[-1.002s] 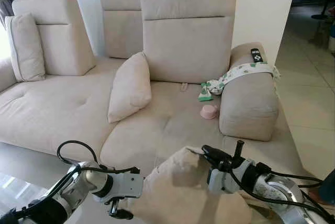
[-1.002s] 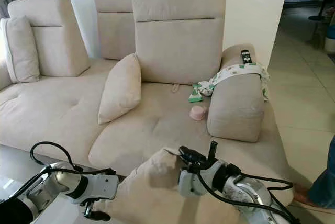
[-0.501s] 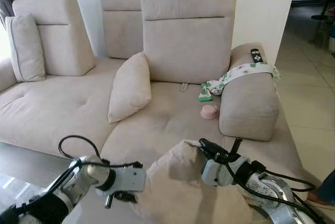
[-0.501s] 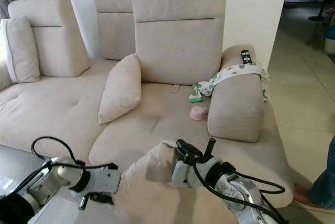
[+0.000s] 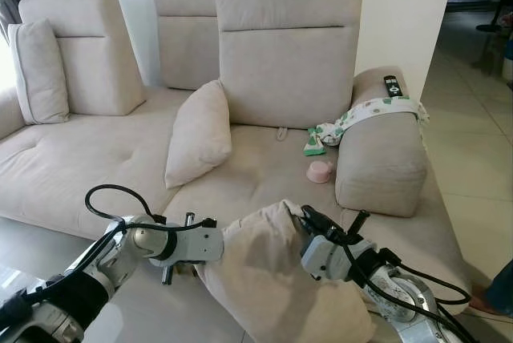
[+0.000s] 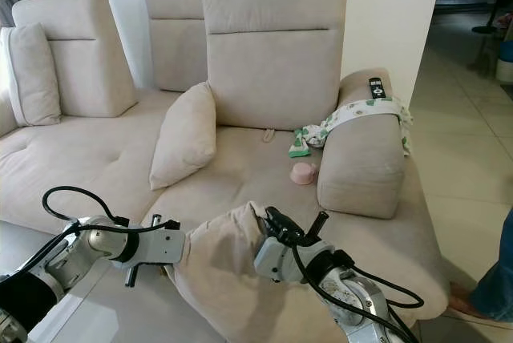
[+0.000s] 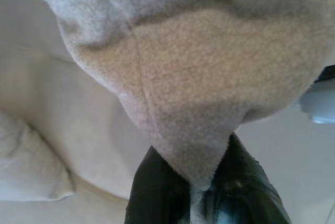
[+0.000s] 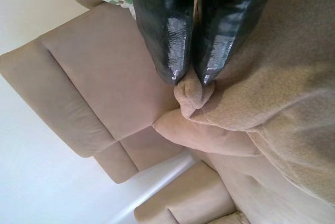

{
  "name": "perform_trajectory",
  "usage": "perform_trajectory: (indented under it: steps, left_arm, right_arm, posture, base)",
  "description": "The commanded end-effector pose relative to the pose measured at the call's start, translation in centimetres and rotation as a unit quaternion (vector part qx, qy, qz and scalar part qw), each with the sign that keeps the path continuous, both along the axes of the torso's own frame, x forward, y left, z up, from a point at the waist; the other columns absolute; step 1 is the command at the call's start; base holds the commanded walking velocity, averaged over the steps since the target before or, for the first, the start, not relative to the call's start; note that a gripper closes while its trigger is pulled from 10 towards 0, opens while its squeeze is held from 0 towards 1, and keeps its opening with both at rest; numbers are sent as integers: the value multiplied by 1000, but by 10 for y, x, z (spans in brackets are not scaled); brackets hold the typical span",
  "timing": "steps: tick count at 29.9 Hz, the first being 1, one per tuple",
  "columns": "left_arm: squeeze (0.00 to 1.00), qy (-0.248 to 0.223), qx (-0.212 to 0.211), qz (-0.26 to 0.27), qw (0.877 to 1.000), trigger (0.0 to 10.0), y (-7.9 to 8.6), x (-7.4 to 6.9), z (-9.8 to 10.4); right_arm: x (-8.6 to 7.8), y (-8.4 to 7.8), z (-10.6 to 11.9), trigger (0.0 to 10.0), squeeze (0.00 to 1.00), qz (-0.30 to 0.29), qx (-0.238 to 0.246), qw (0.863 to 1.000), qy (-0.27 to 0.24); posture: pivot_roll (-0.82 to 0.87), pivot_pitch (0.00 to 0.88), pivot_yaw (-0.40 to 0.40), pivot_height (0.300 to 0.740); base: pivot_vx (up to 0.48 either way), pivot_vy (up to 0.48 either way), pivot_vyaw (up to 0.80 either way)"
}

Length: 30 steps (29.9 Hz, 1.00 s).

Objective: Move the pillow to the sofa from floor

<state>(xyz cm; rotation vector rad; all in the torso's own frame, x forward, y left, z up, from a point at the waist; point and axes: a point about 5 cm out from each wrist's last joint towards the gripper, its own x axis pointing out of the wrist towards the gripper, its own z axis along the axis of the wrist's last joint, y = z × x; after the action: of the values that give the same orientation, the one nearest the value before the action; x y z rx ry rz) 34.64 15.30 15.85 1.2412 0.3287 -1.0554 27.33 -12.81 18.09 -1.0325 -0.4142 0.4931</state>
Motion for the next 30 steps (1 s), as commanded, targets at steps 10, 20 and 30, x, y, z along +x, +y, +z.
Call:
perform_trajectory:
  steps: [10, 20, 30]
  left_arm:
    - [0, -55, -22, -18, 998, 10000, -13, 10, 21]
    - [0, -66, -83, -29, 994, 10000, -28, 12, 33]
    - [0, -92, -94, -29, 991, 10000, -27, 20, 43]
  right_arm:
    - [-3, 16, 20, 10000, 0, 36, 21, 998, -41]
    - [-4, 19, 24, 10000, 0, 35, 28, 998, -46]
    - [-3, 20, 29, 10000, 0, 37, 30, 997, -53]
  posture:
    - [38, 0, 75, 630]
    - [30, 0, 76, 670]
    - [23, 0, 71, 710]
  base:
    - [0, 0, 0]
    - [0, 0, 0]
    - [0, 0, 0]
